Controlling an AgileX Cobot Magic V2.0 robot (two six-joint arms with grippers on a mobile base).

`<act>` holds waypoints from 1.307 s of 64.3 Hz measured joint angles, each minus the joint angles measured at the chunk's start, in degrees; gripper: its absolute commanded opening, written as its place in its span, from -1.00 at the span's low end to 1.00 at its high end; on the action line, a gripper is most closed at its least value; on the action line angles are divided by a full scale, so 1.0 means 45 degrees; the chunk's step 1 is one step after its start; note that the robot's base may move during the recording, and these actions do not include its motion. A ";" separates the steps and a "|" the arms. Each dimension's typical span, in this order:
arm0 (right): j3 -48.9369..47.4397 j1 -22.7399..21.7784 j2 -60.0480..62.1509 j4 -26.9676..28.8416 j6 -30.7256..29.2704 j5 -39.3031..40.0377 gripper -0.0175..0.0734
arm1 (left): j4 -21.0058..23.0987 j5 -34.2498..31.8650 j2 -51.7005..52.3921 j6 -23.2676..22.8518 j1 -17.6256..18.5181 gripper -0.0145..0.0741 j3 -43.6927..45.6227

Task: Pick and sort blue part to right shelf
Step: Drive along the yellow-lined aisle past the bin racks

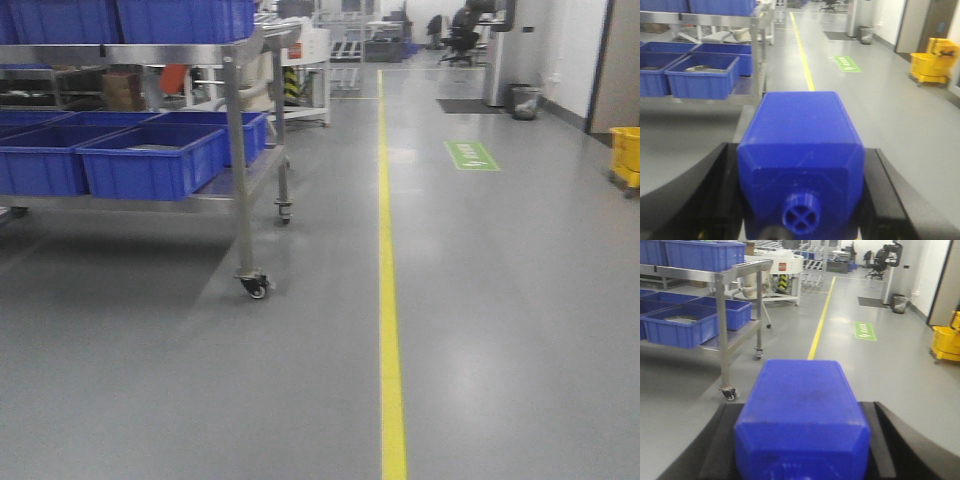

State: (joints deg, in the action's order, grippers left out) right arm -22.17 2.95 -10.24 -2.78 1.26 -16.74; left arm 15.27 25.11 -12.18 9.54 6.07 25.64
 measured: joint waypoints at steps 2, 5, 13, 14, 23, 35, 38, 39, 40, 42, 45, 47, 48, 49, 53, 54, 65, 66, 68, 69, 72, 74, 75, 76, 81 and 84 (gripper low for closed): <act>0.0000 0.0000 0.0000 0.0000 0.0000 0.0000 0.29 | 0.0000 0.0000 0.0000 0.0000 0.0000 0.20 0.0000; 0.0000 0.0000 0.0000 0.0000 0.0000 0.0000 0.29 | 0.0000 0.0000 0.0000 0.0000 0.0000 0.20 0.0000; 0.0000 0.0000 0.0000 0.0000 0.0000 0.0000 0.29 | 0.0000 0.0000 0.0000 0.0000 0.0000 0.20 0.0000; 0.0000 0.0000 0.0000 0.0000 0.0000 0.0000 0.29 | 0.0000 0.0000 0.0000 0.0000 0.0000 0.20 0.0000; 0.0000 0.0000 0.0000 0.0000 0.0000 0.0000 0.29 | 0.0000 0.0000 0.0000 0.0000 0.0000 0.20 0.0000; 0.0000 0.0000 0.0000 0.0000 0.0000 -0.0020 0.29 | 0.0000 0.0000 0.0000 0.0000 0.0000 0.20 0.0000; 0.0000 0.0000 0.0000 0.0000 0.0000 -0.0020 0.29 | 0.0000 0.0000 0.0000 0.0000 0.0000 0.20 0.0000; 0.0000 0.0000 0.0000 -0.0008 0.0000 -0.0020 0.29 | 0.0000 0.0000 0.0000 0.0000 0.0000 0.20 0.0000; 0.0000 0.0000 0.0000 -0.0008 0.0000 -0.0020 0.29 | 0.0000 0.0000 0.0000 0.0000 0.0000 0.20 0.0000; 0.0000 0.0000 0.0000 -0.0008 0.0000 -0.0020 0.29 | 0.0000 0.0000 0.0000 0.0000 0.0000 0.20 0.0000; 0.0000 0.0000 0.0000 -0.0008 0.0000 -0.0020 0.29 | 0.0000 0.0000 0.0000 0.0000 0.0000 0.20 0.0000; 0.0000 0.0000 0.0000 -0.0008 0.0000 -0.0020 0.29 | 0.0000 0.0000 0.0000 0.0000 0.0000 0.20 0.0000; 0.0000 0.0000 0.0000 -0.0008 0.0000 -0.0020 0.29 | 0.0000 0.0000 0.0000 0.0000 0.0000 0.20 0.0000; 0.0000 0.0000 0.0000 -0.0008 0.0000 -0.0020 0.29 | 0.0000 0.0000 0.0000 0.0000 0.0000 0.20 0.0000; 0.0000 0.0000 0.0000 -0.0008 0.0000 -0.0020 0.29 | 0.0000 0.0000 0.0000 0.0000 0.0000 0.20 0.0000; 0.0000 0.0000 0.0000 -0.0008 0.0000 -0.0020 0.29 | 0.0000 0.0000 0.0000 0.0000 0.0000 0.20 0.0000; 0.0000 0.0000 0.0000 -0.0031 0.0000 -0.0020 0.29 | 0.0000 0.0000 0.0000 0.0000 0.0000 0.20 0.0000; 0.0000 0.0000 0.0000 -0.0028 0.0000 -0.0020 0.29 | 0.0000 0.0000 0.0000 0.0000 0.0000 0.20 0.0000; 0.0000 0.0000 0.0000 -0.0028 0.0000 -0.0020 0.29 | 0.0000 0.0000 0.0000 0.0000 0.0000 0.20 0.0000; 0.0000 0.0000 0.0000 -0.0028 0.0000 -0.0020 0.29 | 0.0000 0.0000 0.0000 0.0000 0.0000 0.20 0.0000; 0.0000 0.0000 0.0000 -0.0028 0.0000 -0.0020 0.29 | 0.0000 0.0000 0.0000 0.0000 0.0000 0.20 0.0000; 0.0000 0.0000 0.0000 -0.0028 0.0000 -0.0020 0.29 | 0.0000 0.0000 0.0000 0.0000 0.0000 0.20 0.0000; 0.0000 0.0000 0.0000 -0.0028 0.0000 -0.0020 0.29 | 0.0000 0.0000 0.0000 0.0000 0.0000 0.20 0.0000; 0.0000 0.0000 0.0000 -0.0028 0.0000 -0.0020 0.29 | 0.0000 0.0000 0.0000 0.0000 0.0000 0.20 0.0000; 0.0000 0.0000 0.0000 -0.0028 0.0000 -0.0049 0.29 | 0.0000 0.0000 0.0000 0.0000 0.0000 0.20 0.0000; 0.0000 0.0000 0.0000 -0.0028 0.0000 -0.0086 0.29 | 0.0000 0.0000 0.0000 0.0000 0.0000 0.20 0.0000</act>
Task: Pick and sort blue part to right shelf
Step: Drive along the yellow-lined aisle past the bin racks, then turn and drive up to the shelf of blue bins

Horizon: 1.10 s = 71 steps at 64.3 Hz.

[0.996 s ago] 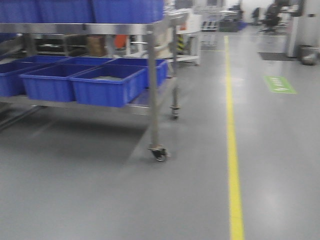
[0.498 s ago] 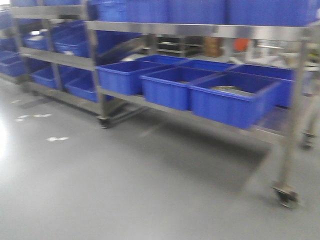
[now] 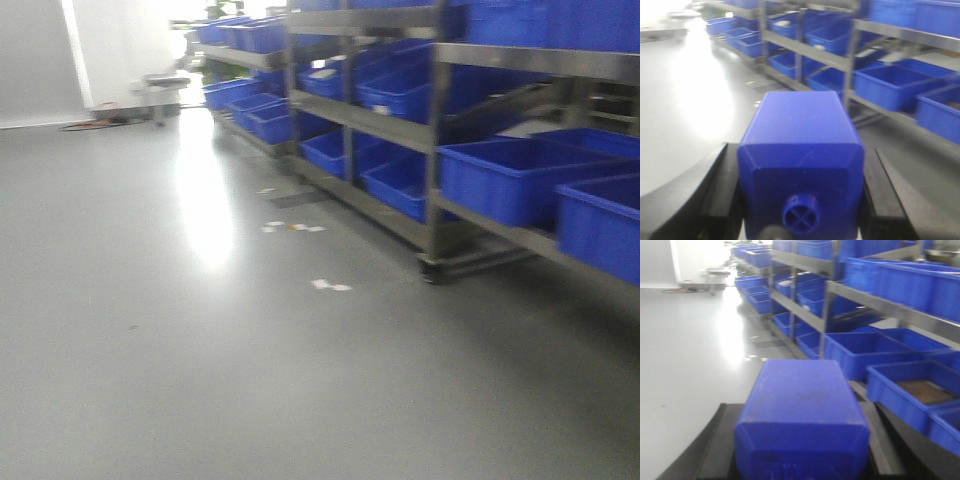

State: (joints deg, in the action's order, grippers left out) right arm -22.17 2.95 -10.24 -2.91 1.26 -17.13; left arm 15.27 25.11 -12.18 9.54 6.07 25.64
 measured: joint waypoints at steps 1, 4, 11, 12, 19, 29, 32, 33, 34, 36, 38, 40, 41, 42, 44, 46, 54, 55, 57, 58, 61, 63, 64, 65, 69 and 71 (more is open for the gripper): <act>0.0000 0.0000 0.0000 0.0000 0.0000 -0.0025 0.29 | 0.0000 0.0000 0.0000 0.0000 0.0000 0.20 0.0000; 0.0000 0.0000 0.0000 0.0000 0.0000 -0.0056 0.29 | 0.0000 0.0000 0.0000 0.0000 0.0000 0.20 0.0000; 0.0000 0.0000 0.0000 0.0000 0.0000 -0.0087 0.29 | 0.0000 0.0000 0.0000 0.0000 0.0000 0.20 0.0000; 0.0000 0.0000 0.0000 0.0000 0.0000 -0.0085 0.29 | 0.0000 0.0000 0.0000 0.0000 0.0000 0.20 0.0000; 0.0000 0.0000 0.0000 0.0000 0.0000 -0.0085 0.29 | 0.0000 0.0000 0.0000 0.0000 0.0000 0.20 0.0000; 0.0000 0.0000 0.0000 0.0000 0.0000 -0.0093 0.29 | 0.0000 0.0000 0.0000 0.0000 0.0000 0.20 0.0000; 0.0000 0.0000 0.0000 0.0000 0.0000 -0.0093 0.29 | 0.0000 0.0000 0.0000 0.0000 0.0000 0.20 0.0000; 0.0000 0.0000 0.0000 0.0000 0.0000 -0.0093 0.29 | 0.0000 0.0000 0.0000 0.0000 0.0000 0.20 0.0000; 0.0000 0.0000 0.0000 0.0000 0.0000 -0.0093 0.29 | 0.0000 0.0000 0.0000 0.0000 0.0000 0.20 0.0000; 0.0000 0.0000 0.0000 0.0000 0.0000 -0.0093 0.29 | 0.0000 0.0000 0.0000 0.0000 0.0000 0.20 0.0000; 0.0000 0.0000 0.0000 0.0000 0.0000 -0.0093 0.29 | 0.0000 0.0000 0.0000 0.0000 0.0000 0.20 0.0000; 0.0000 0.0000 0.0000 0.0000 0.0000 -0.0093 0.29 | 0.0000 0.0000 0.0000 0.0000 0.0000 0.20 0.0000; 0.0000 0.0000 0.0000 0.0000 0.0000 -0.0093 0.29 | 0.0000 0.0000 0.0000 0.0000 0.0000 0.20 0.0000; 0.0000 0.0000 0.0000 0.0000 0.0000 -0.0115 0.29 | 0.0000 0.0000 0.0000 0.0000 0.0000 0.20 0.0000; 0.0000 0.0000 0.0000 0.0000 0.0000 -0.0113 0.29 | 0.0000 0.0000 0.0000 0.0000 0.0000 0.20 0.0000; 0.0000 0.0000 0.0000 0.0000 0.0000 -0.0113 0.29 | 0.0000 0.0000 0.0000 0.0000 0.0000 0.20 0.0000; 0.0000 0.0000 0.0000 0.0000 0.0000 -0.0113 0.29 | 0.0000 0.0000 0.0000 0.0000 0.0000 0.20 0.0000; 0.0000 0.0000 0.0000 0.0000 0.0000 -0.0113 0.29 | 0.0000 0.0000 0.0000 0.0000 0.0000 0.20 0.0000; 0.0000 0.0000 0.0000 0.0000 0.0000 -0.0113 0.29 | 0.0000 0.0000 0.0000 0.0000 0.0000 0.20 0.0000; 0.0000 0.0000 0.0000 0.0000 0.0000 -0.0113 0.29 | 0.0000 0.0000 0.0000 0.0000 0.0000 0.20 0.0000; 0.0000 0.0000 0.0000 0.0000 0.0000 -0.0113 0.29 | 0.0000 0.0000 0.0000 0.0000 0.0000 0.20 0.0000; 0.0000 0.0000 0.0000 0.0000 0.0000 -0.0113 0.29 | 0.0000 0.0000 0.0000 0.0000 0.0000 0.20 0.0000; 0.0000 0.0000 0.0000 0.0000 0.0000 -0.0113 0.29 | 0.0000 0.0000 0.0000 0.0000 0.0000 0.20 0.0000; 0.0000 0.0000 0.0000 0.0000 0.0000 -0.0113 0.29 | 0.0000 0.0000 0.0000 0.0000 0.0000 0.20 0.0000; 0.0000 0.0000 0.0000 0.0000 0.0000 -0.0113 0.29 | 0.0000 0.0000 0.0000 0.0000 0.0000 0.20 0.0000; 0.0000 0.0000 0.0000 0.0000 0.0000 -0.0113 0.29 | 0.0000 0.0000 0.0000 0.0000 0.0000 0.20 0.0000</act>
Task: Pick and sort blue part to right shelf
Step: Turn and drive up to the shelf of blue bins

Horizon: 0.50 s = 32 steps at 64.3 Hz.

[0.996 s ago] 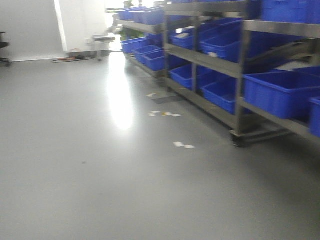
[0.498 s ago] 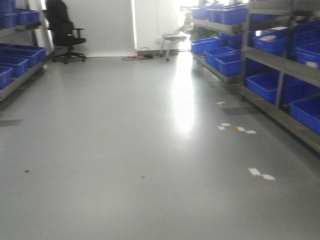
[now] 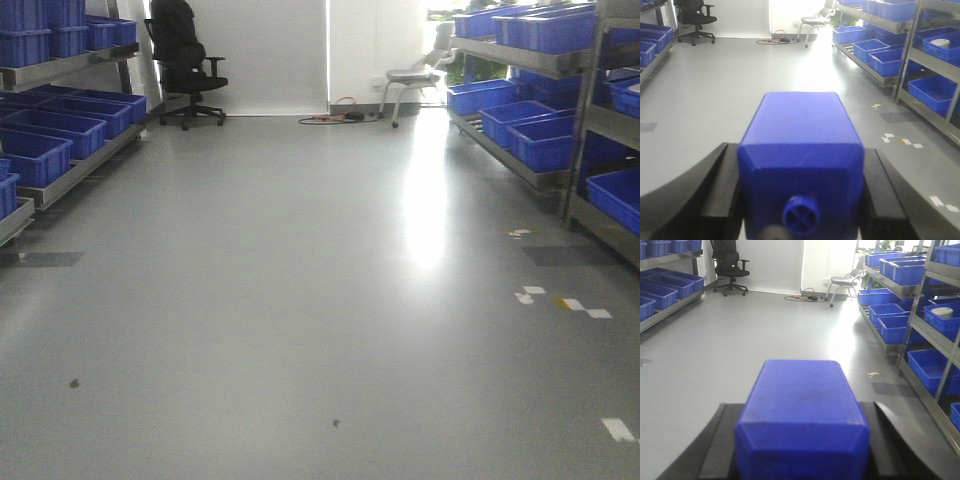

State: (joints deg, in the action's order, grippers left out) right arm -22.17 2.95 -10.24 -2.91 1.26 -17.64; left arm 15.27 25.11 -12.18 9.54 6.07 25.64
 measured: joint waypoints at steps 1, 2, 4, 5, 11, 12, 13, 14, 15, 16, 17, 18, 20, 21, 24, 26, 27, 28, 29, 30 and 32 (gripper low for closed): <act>0.0000 0.0000 0.0000 0.0000 0.0000 0.0000 0.29 | 0.0000 0.0000 0.0000 0.0000 0.0000 0.20 0.0000; 0.0000 0.0000 0.0000 0.0000 0.0000 0.0000 0.29 | 0.0000 0.0000 0.0000 0.0000 0.0000 0.20 0.0000; 0.0000 0.0000 0.0000 0.0000 0.0000 0.0000 0.29 | 0.0000 0.0000 0.0000 0.0000 0.0000 0.20 0.0000; 0.0000 0.0000 0.0000 0.0000 0.0000 0.0000 0.29 | 0.0000 0.0000 0.0000 0.0000 0.0000 0.20 0.0000; 0.0000 0.0000 0.0000 0.0000 0.0000 0.0000 0.29 | 0.0000 0.0000 0.0000 0.0000 0.0000 0.20 0.0000; 0.0000 0.0000 0.0000 0.0000 0.0000 0.0000 0.29 | 0.0000 0.0000 0.0000 0.0000 0.0000 0.20 0.0000; 0.0000 0.0000 0.0000 0.0000 0.0000 0.0000 0.29 | 0.0000 0.0000 0.0000 0.0000 0.0000 0.20 0.0000; 0.0000 0.0000 0.0000 0.0000 0.0000 0.0000 0.29 | 0.0000 0.0000 0.0000 0.0000 0.0000 0.20 0.0000; 0.0000 0.0000 0.0000 0.0000 0.0000 0.0000 0.29 | 0.0000 0.0000 0.0000 0.0000 0.0000 0.20 0.0000; 0.0000 0.0000 0.0000 0.0000 0.0000 0.0000 0.29 | 0.0000 0.0000 0.0000 0.0000 0.0000 0.20 0.0000; 0.0000 0.0000 0.0000 0.0000 0.0000 0.0000 0.29 | 0.0000 0.0000 0.0000 0.0000 0.0000 0.20 0.0000; 0.0000 0.0000 0.0000 0.0000 0.0000 0.0000 0.29 | 0.0000 0.0000 0.0000 0.0000 0.0000 0.20 0.0000; 0.0000 0.0000 0.0000 0.0000 0.0000 0.0000 0.29 | 0.0000 0.0000 0.0000 0.0000 0.0000 0.20 0.0000; 0.0000 0.0000 0.0000 0.0000 0.0000 0.0000 0.29 | 0.0000 0.0000 0.0000 0.0000 0.0000 0.20 0.0000; 0.0000 0.0000 0.0000 0.0000 0.0000 0.0000 0.29 | 0.0000 0.0000 0.0000 0.0000 0.0000 0.20 0.0000; 0.0000 0.0000 0.0000 0.0000 0.0000 0.0000 0.29 | 0.0000 0.0000 0.0000 0.0000 0.0000 0.20 0.0000; 0.0000 0.0000 0.0000 0.0000 0.0000 0.0000 0.29 | 0.0000 0.0000 0.0000 0.0000 0.0000 0.20 0.0000; 0.0000 0.0000 0.0000 0.0000 0.0000 0.0000 0.29 | 0.0000 0.0000 0.0000 0.0000 0.0000 0.20 0.0000; 0.0000 0.0000 0.0000 0.0000 0.0000 0.0000 0.29 | 0.0000 0.0000 0.0000 0.0000 0.0000 0.20 0.0000; 0.0000 0.0000 0.0000 0.0000 0.0000 0.0000 0.29 | 0.0000 0.0000 0.0000 0.0000 0.0000 0.20 0.0000; 0.0000 0.0000 0.0000 0.0000 0.0000 0.0000 0.29 | 0.0000 0.0000 0.0000 0.0000 0.0000 0.20 0.0000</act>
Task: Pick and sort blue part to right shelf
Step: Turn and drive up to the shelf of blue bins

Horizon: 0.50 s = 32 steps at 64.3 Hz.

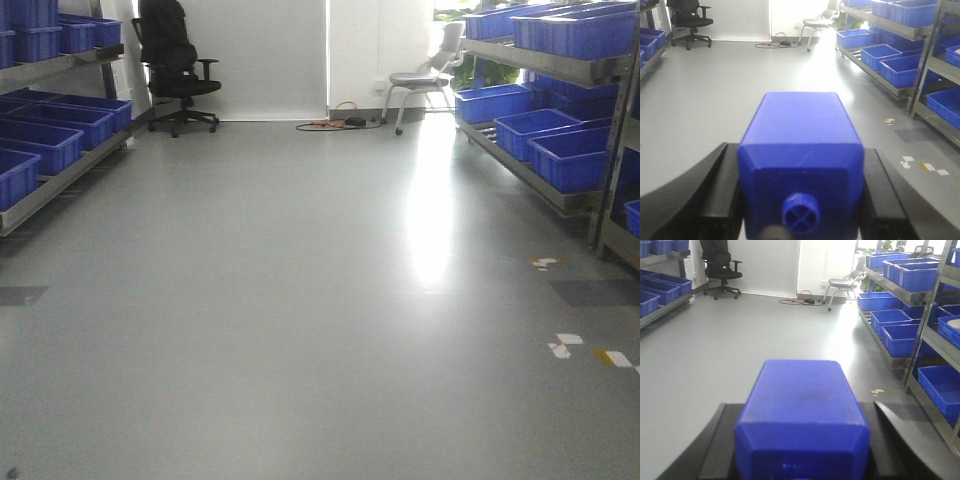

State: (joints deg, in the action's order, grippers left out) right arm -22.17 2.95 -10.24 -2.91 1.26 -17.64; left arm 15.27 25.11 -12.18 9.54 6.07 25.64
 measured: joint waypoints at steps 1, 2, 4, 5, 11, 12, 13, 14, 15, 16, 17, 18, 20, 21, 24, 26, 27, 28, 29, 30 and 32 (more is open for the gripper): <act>0.0000 0.0000 0.0000 0.0000 0.0000 0.0000 0.29 | 0.0000 0.0000 0.0000 0.0000 0.0000 0.20 0.0000; 0.0000 0.0000 0.0000 0.0000 0.0000 0.0000 0.29 | 0.0000 0.0000 0.0000 0.0000 0.0000 0.20 0.0000; 0.0000 0.0000 0.0000 0.0000 0.0000 0.0000 0.29 | 0.0000 0.0000 0.0000 0.0000 0.0000 0.20 0.0000; 0.0000 0.0000 0.0000 0.0000 0.0000 0.0000 0.29 | 0.0000 0.0000 0.0000 0.0000 0.0000 0.20 0.0000; 0.0000 0.0000 0.0000 0.0000 0.0000 0.0000 0.29 | 0.0000 0.0000 0.0000 0.0000 0.0000 0.20 0.0000; 0.0000 0.0000 0.0000 0.0000 0.0000 0.0000 0.29 | 0.0000 0.0000 0.0000 0.0000 0.0000 0.20 0.0000; 0.0000 0.0000 0.0000 0.0000 0.0000 0.0000 0.29 | 0.0000 0.0000 0.0000 0.0000 0.0000 0.20 0.0000; 0.0000 0.0000 0.0000 0.0000 0.0000 0.0000 0.29 | 0.0000 0.0000 0.0000 0.0000 0.0000 0.20 0.0000; 0.0000 0.0000 0.0000 0.0000 0.0000 0.0000 0.29 | 0.0000 0.0000 0.0000 0.0000 0.0000 0.20 0.0000; 0.0000 0.0000 0.0000 0.0000 0.0000 0.0000 0.29 | 0.0000 0.0000 0.0000 0.0000 0.0000 0.20 0.0000; 0.0000 0.0000 0.0000 0.0000 0.0000 0.0000 0.29 | 0.0000 0.0000 0.0000 0.0000 0.0000 0.20 0.0000; 0.0000 0.0000 0.0000 0.0000 0.0000 0.0000 0.29 | 0.0000 0.0000 0.0000 0.0000 0.0000 0.20 0.0000; 0.0000 0.0000 0.0000 0.0000 0.0000 0.0000 0.29 | 0.0000 0.0000 0.0000 0.0000 0.0000 0.20 0.0000; 0.0000 0.0000 0.0000 0.0000 0.0000 0.0000 0.29 | 0.0000 0.0000 0.0000 0.0000 0.0000 0.20 0.0000; 0.0000 0.0000 0.0000 0.0000 0.0000 0.0000 0.29 | 0.0000 0.0000 0.0000 0.0000 0.0000 0.20 0.0000; 0.0000 0.0000 0.0000 0.0000 0.0000 0.0000 0.29 | 0.0000 0.0000 0.0000 0.0000 0.0000 0.20 0.0000; 0.0000 0.0000 0.0000 0.0000 0.0000 0.0000 0.29 | 0.0000 0.0000 0.0000 0.0000 0.0000 0.20 0.0000; 0.0000 0.0000 0.0000 0.0000 0.0000 0.0000 0.29 | 0.0000 0.0000 0.0000 0.0000 0.0000 0.20 0.0000; 0.0000 0.0000 0.0000 0.0000 0.0000 0.0000 0.29 | 0.0000 0.0000 0.0000 0.0000 0.0000 0.20 0.0000; 0.0000 0.0000 0.0000 0.0000 0.0000 0.0000 0.29 | 0.0000 0.0000 0.0000 0.0000 0.0000 0.20 0.0000; 0.0000 0.0000 0.0000 0.0000 0.0000 0.0000 0.29 | 0.0000 0.0000 0.0000 0.0000 0.0000 0.20 0.0000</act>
State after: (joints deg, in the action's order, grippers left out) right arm -22.17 2.95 -10.24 -2.91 1.26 -17.64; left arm 15.27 25.11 -12.18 9.54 6.07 25.64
